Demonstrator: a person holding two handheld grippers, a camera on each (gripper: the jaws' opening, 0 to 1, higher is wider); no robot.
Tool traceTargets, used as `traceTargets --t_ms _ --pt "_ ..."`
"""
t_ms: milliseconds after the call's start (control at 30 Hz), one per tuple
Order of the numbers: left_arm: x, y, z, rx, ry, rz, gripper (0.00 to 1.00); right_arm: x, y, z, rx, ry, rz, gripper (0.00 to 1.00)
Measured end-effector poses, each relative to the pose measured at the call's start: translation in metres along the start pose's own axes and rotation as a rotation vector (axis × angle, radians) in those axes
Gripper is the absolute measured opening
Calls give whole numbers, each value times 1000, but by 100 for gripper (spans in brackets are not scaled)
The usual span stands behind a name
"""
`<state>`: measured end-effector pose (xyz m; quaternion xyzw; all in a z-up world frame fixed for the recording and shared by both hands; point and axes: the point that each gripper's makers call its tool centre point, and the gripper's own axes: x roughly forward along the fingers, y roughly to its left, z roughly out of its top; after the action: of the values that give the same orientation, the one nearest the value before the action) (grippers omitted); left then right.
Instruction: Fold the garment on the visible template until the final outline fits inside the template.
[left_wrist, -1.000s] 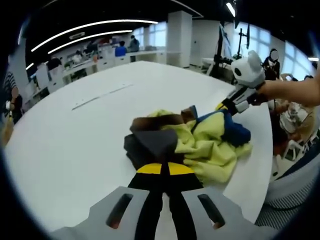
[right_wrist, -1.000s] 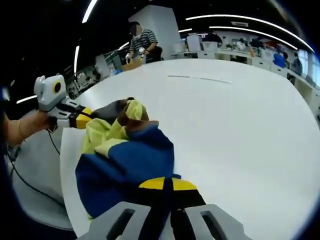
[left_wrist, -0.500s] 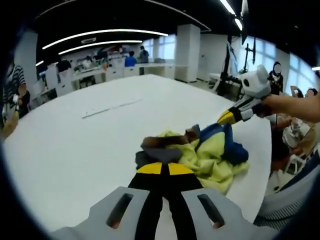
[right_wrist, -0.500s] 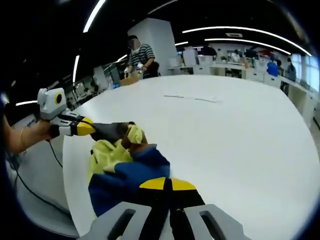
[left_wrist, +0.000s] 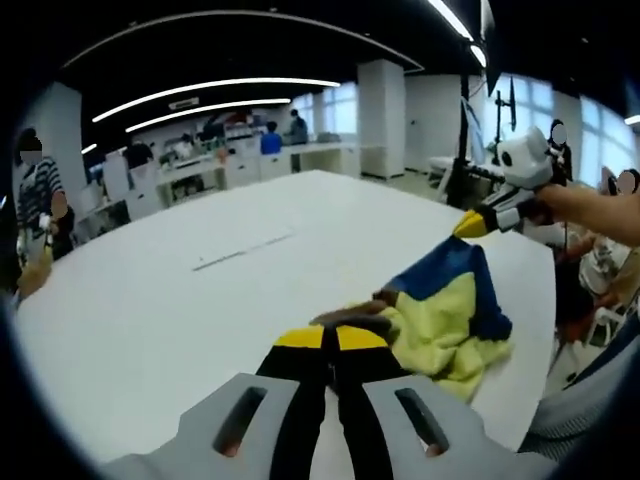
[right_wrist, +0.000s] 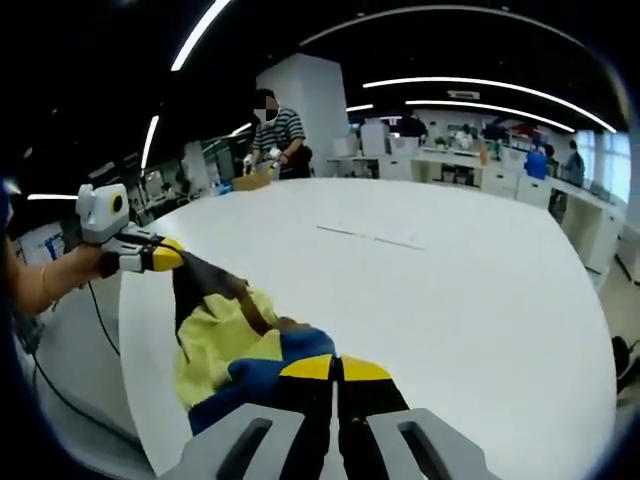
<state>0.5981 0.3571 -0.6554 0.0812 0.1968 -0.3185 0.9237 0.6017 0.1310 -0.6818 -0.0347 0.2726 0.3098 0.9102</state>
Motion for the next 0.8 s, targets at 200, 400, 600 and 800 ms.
traceTargets --t_ms 200,400,600,800 --pt "-5 17 16 6 -32 33 0 -7 -13 19 -14 -35 -52 0" --pt "3 33 29 23 -34 52 0 -5 -25 33 -33 -54 -79 0" --pt "16 46 46 37 -64 72 0 -2 -38 41 -45 -61 -104 0" --pt "33 63 56 7 -85 81 0 1 -58 51 -48 -77 -147 0"
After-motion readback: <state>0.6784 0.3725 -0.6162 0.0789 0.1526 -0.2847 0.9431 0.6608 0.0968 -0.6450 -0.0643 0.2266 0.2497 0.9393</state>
